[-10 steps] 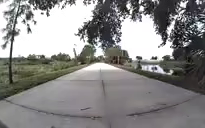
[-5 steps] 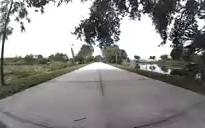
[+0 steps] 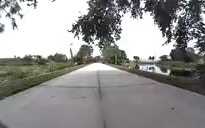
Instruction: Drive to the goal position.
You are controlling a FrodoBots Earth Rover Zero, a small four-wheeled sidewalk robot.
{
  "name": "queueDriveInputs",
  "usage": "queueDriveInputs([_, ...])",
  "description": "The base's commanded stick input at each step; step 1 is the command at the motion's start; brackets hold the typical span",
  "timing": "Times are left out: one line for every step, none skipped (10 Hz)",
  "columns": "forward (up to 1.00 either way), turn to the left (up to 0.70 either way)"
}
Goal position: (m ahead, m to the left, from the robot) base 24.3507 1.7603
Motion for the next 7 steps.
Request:
queueDriveInputs([0.85,0.00])
queueDriveInputs([0.85,0.00])
queueDriveInputs([0.85,0.00])
queueDriveInputs([0.85,0.00])
queueDriveInputs([0.85,0.05])
queueDriveInputs([0.85,0.34])
queueDriveInputs([0.85,0.34])
